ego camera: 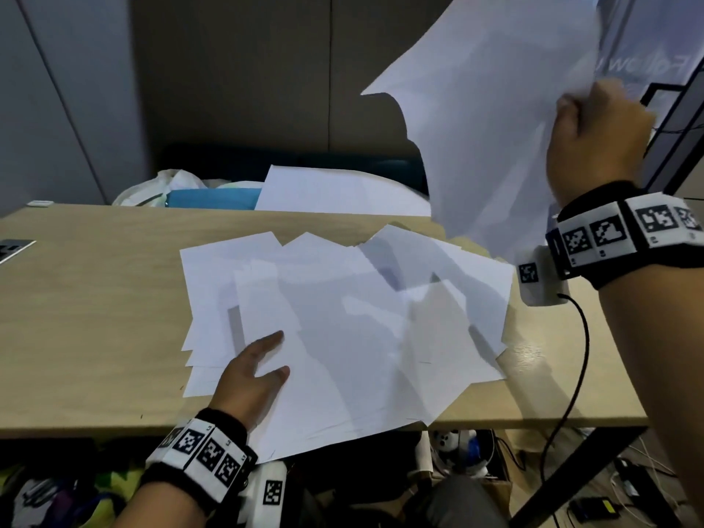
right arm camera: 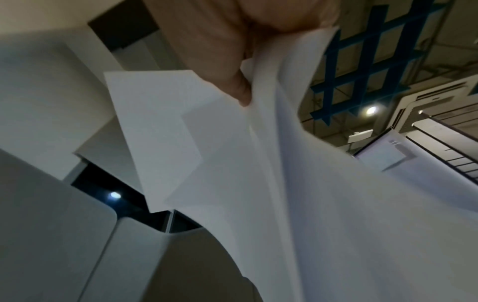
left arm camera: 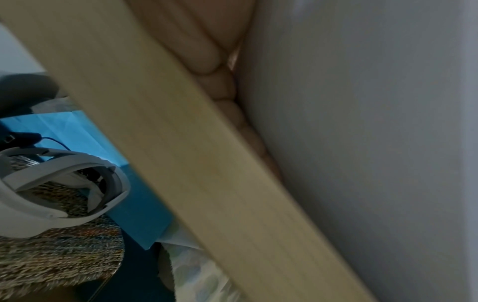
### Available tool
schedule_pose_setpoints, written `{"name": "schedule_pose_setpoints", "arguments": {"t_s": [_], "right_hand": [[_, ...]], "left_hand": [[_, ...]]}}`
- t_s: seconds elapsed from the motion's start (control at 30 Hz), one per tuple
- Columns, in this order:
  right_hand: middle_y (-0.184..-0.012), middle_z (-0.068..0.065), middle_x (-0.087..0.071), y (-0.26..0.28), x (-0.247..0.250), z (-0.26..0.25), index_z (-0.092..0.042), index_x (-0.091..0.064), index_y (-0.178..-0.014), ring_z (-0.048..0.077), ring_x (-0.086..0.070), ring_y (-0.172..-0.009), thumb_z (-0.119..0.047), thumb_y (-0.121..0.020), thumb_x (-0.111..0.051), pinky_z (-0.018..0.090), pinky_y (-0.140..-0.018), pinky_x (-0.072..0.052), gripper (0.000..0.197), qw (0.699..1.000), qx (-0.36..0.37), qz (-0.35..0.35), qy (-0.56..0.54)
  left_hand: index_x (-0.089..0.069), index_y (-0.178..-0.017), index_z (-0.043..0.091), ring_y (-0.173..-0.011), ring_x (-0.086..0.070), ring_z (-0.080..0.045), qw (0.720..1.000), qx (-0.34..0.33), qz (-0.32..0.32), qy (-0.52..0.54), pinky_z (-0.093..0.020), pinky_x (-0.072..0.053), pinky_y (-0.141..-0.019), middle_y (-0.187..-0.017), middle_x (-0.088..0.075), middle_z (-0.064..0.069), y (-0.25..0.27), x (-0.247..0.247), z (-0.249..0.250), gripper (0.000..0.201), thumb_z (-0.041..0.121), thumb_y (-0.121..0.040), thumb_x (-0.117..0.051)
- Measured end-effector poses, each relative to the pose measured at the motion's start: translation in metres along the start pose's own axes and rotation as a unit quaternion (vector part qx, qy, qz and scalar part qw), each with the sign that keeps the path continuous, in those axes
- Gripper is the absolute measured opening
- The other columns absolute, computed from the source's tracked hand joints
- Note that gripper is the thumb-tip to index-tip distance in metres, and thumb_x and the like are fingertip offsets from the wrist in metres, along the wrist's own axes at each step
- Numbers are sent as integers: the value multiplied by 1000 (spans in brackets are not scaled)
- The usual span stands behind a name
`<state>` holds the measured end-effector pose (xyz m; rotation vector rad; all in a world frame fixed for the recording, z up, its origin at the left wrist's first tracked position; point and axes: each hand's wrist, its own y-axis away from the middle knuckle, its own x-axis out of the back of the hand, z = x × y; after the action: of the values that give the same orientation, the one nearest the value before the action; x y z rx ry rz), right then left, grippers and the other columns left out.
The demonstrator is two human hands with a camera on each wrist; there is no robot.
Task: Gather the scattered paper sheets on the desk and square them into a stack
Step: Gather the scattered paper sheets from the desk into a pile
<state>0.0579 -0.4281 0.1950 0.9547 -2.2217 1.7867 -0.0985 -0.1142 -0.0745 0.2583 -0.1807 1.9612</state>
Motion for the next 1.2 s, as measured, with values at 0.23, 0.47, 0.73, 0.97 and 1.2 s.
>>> {"name": "schedule_pose_setpoints", "arguments": {"t_s": [0.23,0.47,0.73,0.97,1.2], "right_hand": [[-82,6,-54,9,-6,-10,-12,-59,-85,15,-52,-82,-27,-86,-49,20,-65,-28,19,968,-154,5,-198],[-81,13,-57,144,-73,-7,-2,-63,-94,28,-60,-78,-35,-70,-48,43,-72,-52,44,889,-314,-134,-304],[-61,9,-48,241,-79,-2,-9,-46,-66,20,-49,-50,-1,-88,-54,24,-53,-40,25,767,-422,-341,-341],[-49,9,-51,216,-82,26,-1,-55,-77,21,-51,-38,-15,-93,-59,27,-47,-45,22,747,-451,-375,-313],[-84,21,-63,183,-114,48,-2,-58,-77,34,-61,-75,-10,-96,-49,38,-67,-52,23,784,-414,-420,-195]], "left_hand": [[-67,-112,21,-121,-53,-11,999,30,-3,22,-21,-33,-99,-116,-64,7,4,-3,13,26,25,-87,-67],[-65,-119,13,-111,-55,-18,965,128,-47,223,-35,-39,-100,-124,-56,5,9,0,27,106,85,-41,-64],[-69,-100,17,-49,-50,-10,969,154,15,195,-20,-40,-58,-59,-62,5,1,2,19,54,60,-69,-73],[-65,-108,16,-105,-64,-27,977,117,47,170,-45,-46,-101,-111,-70,-6,-1,-3,2,22,14,-86,-68],[-65,-98,19,-92,-67,-20,982,91,34,165,-33,-52,-82,-96,-71,-2,3,-2,5,19,15,-82,-74]]}}
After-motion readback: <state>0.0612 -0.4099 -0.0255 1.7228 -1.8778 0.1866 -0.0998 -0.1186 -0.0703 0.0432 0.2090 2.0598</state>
